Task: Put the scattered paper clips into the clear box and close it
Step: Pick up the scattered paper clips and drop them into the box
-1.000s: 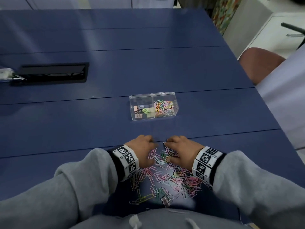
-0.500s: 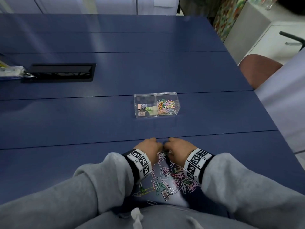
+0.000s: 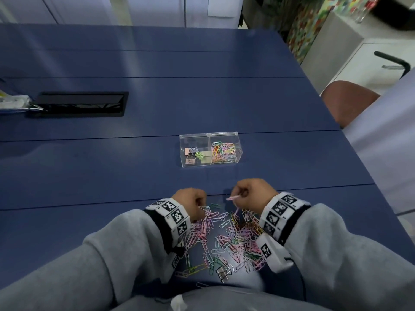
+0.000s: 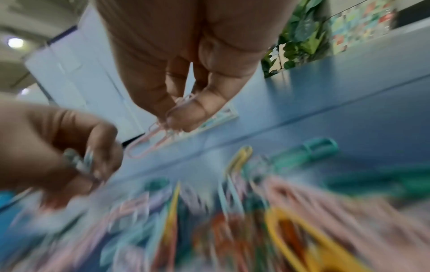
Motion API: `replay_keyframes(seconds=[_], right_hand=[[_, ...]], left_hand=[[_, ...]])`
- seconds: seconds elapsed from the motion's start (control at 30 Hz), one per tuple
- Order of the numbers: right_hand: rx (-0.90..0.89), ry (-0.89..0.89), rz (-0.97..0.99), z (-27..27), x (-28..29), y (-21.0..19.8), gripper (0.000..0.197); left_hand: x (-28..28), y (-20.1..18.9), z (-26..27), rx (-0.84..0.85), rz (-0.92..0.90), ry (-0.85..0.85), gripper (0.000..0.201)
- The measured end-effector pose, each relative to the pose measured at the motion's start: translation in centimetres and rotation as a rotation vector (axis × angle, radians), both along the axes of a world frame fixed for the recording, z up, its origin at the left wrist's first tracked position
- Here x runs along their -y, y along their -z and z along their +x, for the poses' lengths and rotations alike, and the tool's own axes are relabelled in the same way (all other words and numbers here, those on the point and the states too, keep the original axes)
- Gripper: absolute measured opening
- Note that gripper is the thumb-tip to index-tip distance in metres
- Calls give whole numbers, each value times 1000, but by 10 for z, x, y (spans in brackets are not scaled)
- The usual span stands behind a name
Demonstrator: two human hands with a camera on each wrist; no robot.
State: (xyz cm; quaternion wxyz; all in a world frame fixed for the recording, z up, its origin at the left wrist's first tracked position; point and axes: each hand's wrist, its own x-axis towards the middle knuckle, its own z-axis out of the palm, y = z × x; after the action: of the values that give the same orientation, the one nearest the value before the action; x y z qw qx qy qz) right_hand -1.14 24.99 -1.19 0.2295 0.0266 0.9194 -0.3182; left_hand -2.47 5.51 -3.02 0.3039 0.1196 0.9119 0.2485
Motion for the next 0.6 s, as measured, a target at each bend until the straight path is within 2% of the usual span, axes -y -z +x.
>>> replay_keyframes(seconds=[0.07, 0.17, 0.3, 0.4, 0.6], right_hand=[[-76, 94, -79, -15, -4, -12, 5], [-234, 189, -140, -46, -6, -26, 14], [-397, 271, -147, -86, 2, -32, 2], [-448, 241, -29, -108, 8, -25, 7], [-319, 2, 180, -120, 12, -8, 19]], left_hand=[[8, 0, -2, -17, 35, -59, 31], [20, -4, -5, -77, 38, -118, 33], [30, -17, -18, -130, 79, -170, 34], [31, -29, -30, -187, 120, -215, 33], [13, -48, -68, -256, 198, -322, 32]])
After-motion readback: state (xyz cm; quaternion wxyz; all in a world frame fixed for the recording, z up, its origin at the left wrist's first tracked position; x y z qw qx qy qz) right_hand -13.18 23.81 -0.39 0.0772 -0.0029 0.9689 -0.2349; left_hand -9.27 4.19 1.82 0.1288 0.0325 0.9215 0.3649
